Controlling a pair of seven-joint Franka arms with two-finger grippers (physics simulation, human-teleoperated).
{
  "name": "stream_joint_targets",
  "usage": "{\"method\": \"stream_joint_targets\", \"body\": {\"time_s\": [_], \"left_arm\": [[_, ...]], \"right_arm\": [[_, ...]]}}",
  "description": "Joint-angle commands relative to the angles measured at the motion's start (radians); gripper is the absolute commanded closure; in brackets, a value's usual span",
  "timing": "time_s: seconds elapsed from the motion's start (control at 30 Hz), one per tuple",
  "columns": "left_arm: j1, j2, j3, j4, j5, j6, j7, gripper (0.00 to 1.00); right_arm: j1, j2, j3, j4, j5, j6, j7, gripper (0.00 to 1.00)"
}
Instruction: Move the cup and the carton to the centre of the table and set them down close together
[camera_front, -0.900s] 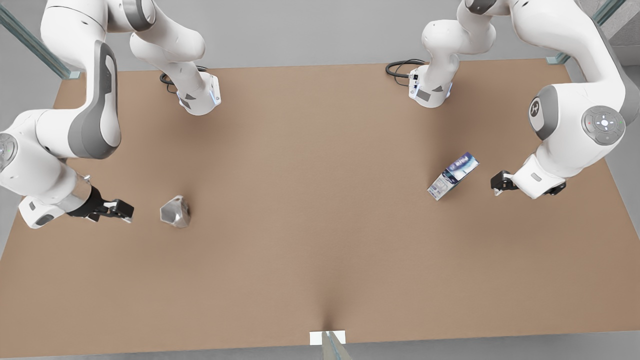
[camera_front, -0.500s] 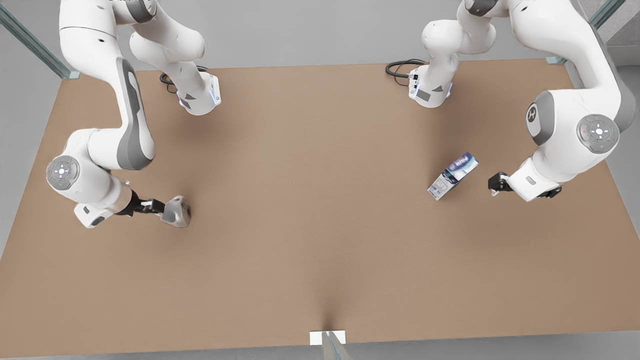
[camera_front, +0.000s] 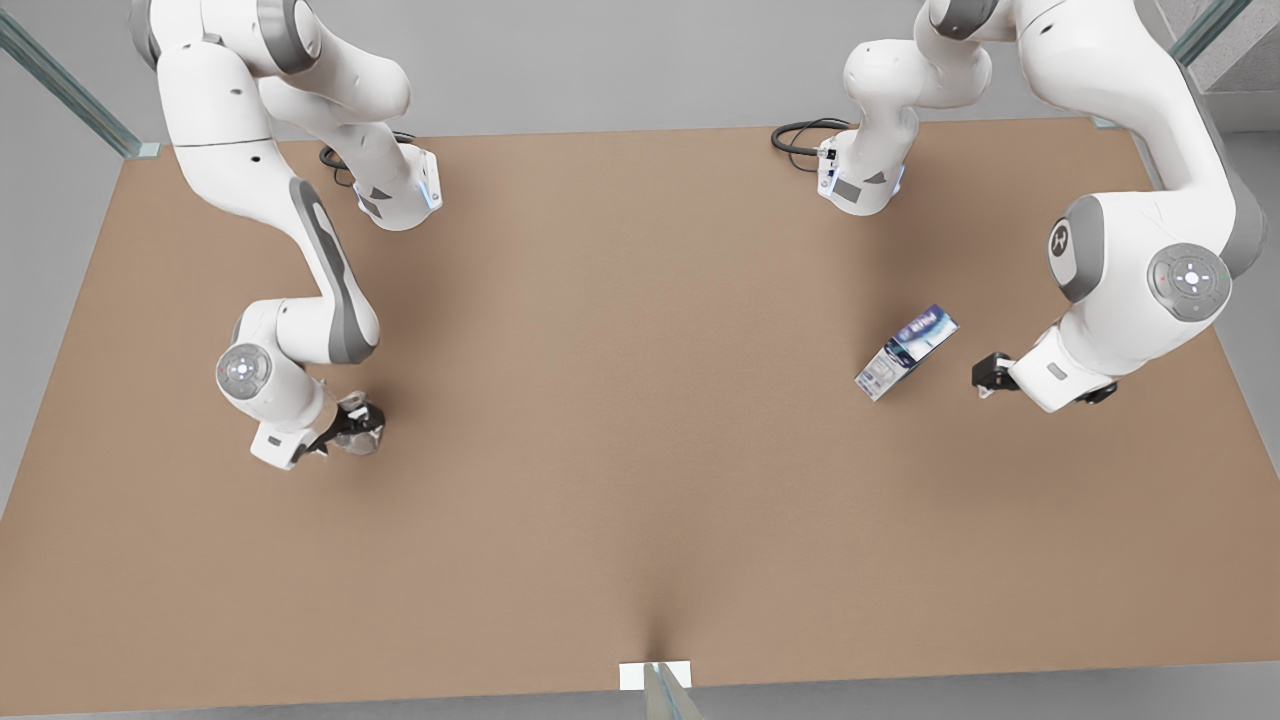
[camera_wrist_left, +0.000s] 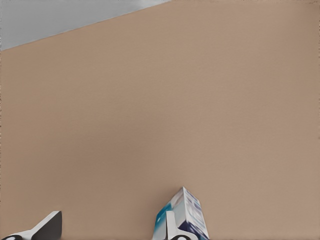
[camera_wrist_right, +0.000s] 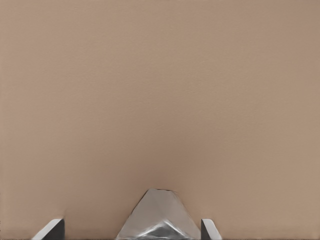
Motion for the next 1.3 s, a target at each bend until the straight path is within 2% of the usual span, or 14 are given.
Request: {"method": "stream_joint_targets", "body": {"time_s": [0.0,0.27,0.4,0.67,0.7,0.73,0.77,0.8,1.13,1.17,1.27], "left_arm": [[0.0,0.0,0.001,0.0,-0.018,0.0,-0.001,0.0],[-0.001,-0.001,-0.001,0.0,-0.018,-0.003,-0.001,0.0],[-0.001,-0.004,-0.001,0.002,-0.018,-0.006,-0.001,0.0],[0.0,0.0,-0.001,0.0,-0.018,-0.005,-0.001,0.0],[0.0,0.0,-0.001,0.0,-0.018,-0.005,-0.001,0.0],[0.0,0.0,-0.001,0.0,-0.018,-0.006,-0.001,0.0],[-0.001,0.0,-0.001,0.0,-0.018,-0.008,-0.001,0.0],[0.0,0.0,-0.002,0.0,-0.018,-0.008,-0.001,0.0],[0.0,-0.003,-0.001,0.003,-0.02,-0.009,0.001,0.0],[0.0,-0.001,-0.001,0.003,-0.02,-0.009,0.001,0.0],[-0.001,-0.001,-0.004,0.003,-0.027,-0.011,-0.01,0.0]], "right_arm": [[0.0,0.001,0.0,-0.001,0.0,0.0,0.0,0.0],[0.001,0.03,0.0,-0.029,0.0,0.002,-0.005,0.0],[0.003,-0.005,0.0,-0.022,0.003,-0.081,0.0,0.0],[0.007,0.065,0.0,-0.073,0.009,-0.032,0.017,0.01],[0.012,0.065,0.0,-0.073,0.009,-0.032,0.043,0.3],[0.01,0.067,0.0,-0.071,0.009,-0.032,0.046,0.5],[0.009,0.067,0.0,-0.07,0.009,-0.032,0.046,0.69],[0.004,0.067,0.0,-0.07,0.009,-0.032,0.046,0.79],[0.024,0.055,0.002,-0.039,0.012,-0.055,0.091,0.79],[0.046,0.053,0.003,0.007,0.012,-0.115,0.13,0.79],[0.083,0.058,0.003,0.048,0.017,-0.124,0.153,0.79]]}}
